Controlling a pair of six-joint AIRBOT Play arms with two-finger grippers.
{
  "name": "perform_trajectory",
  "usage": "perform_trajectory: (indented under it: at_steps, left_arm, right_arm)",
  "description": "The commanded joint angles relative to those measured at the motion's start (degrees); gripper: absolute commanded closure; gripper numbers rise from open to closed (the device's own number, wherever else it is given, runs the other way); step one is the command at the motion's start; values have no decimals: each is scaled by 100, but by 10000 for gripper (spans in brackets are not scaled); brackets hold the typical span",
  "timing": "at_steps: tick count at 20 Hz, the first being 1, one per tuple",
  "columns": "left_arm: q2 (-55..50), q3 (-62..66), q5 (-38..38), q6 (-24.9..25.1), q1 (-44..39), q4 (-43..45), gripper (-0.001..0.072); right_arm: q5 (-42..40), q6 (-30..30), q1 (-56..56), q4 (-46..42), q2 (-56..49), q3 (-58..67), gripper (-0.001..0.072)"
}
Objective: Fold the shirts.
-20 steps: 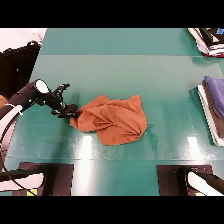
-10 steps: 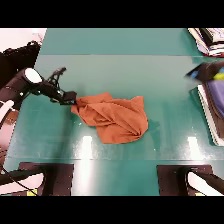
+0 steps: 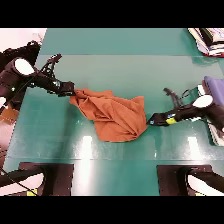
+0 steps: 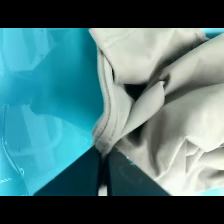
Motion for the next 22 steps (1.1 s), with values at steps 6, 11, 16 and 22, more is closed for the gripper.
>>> perform_trajectory:
  at_steps: [6, 11, 16, 22]
  left_arm:
    - [343, 125, -46, -15, 7, 129, 682]
    - [1615, 1364, 42, -11, 7, 254, 682]
    - [2634, 2927, 61, -17, 4, -44, 682]
    - [2798, 4597, 37, -55, 7, -442, 682]
  right_arm:
    - [-297, -367, 387, -35, -527, 664, 696]
    - [275, -52, -629, -623, 863, 2168, 696]
    - [271, -50, -1316, -623, 2041, 3799, 696]
    - [319, -50, -1799, -623, 2581, 5139, 696]
